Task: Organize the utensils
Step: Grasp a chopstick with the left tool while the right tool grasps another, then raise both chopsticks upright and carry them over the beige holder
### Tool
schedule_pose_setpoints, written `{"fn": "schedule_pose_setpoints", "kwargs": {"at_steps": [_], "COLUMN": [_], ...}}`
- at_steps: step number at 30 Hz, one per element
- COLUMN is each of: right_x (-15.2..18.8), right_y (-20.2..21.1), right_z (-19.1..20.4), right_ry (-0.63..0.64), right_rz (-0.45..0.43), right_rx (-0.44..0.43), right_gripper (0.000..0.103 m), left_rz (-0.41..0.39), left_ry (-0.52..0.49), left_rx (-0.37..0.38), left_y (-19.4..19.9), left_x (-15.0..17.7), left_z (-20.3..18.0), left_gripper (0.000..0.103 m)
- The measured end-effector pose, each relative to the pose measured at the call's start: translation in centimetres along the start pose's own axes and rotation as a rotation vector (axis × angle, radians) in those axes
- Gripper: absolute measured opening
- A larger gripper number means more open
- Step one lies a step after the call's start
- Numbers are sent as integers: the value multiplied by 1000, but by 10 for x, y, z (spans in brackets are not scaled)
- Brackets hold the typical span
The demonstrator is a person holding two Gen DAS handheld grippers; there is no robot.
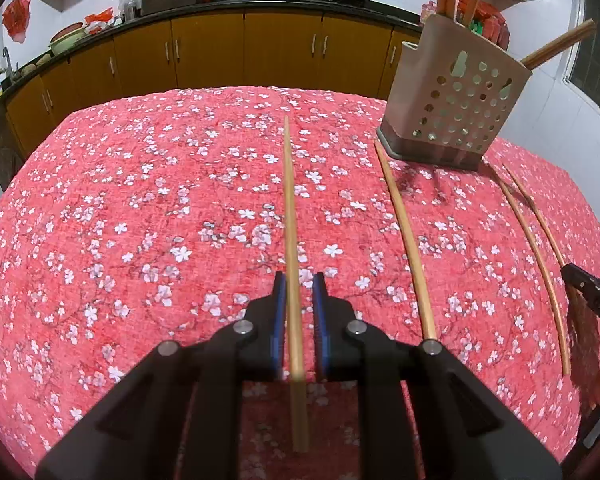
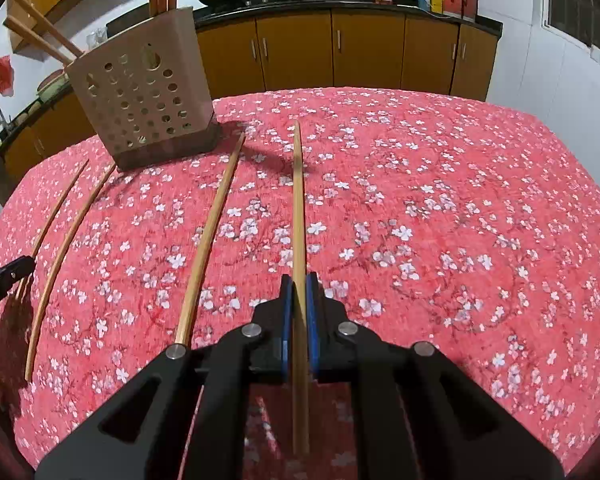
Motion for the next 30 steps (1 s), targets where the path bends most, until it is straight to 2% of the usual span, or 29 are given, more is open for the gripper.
{"fn": "schedule_pose_setpoints", "kwargs": {"at_steps": [12,17,20,30], "right_x": [2,2,-2,-38], "right_y": [2,5,21,78], "right_z": [-2,-3,-6,-13], "right_ry": [1,-9,-16,-40], "right_rz": [-3,2,-44,-220], "right_rx": [-6,-16,-36,-60], "right_gripper": [8,8,8,8], "left_rz": [0,11,20,-107], "left_ry": [-8,-17,-10,-3], "left_rx": [-2,-14,-4,10], "left_y": [4,5,10,65], "left_x": [4,4,4,-22], "left_z": [1,3,6,16], "left_gripper": [15,8,8,8]}}
Point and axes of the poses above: each gripper's, at about its wrist camera, not at the fingertips, and y roughly against the way its jaws point, z to its left, x to its underside, the point moved 5 cm from there along -y, roughly the way its jaws point, and after that the axes turned 6 degrees about -y, right-handed, at the moved point
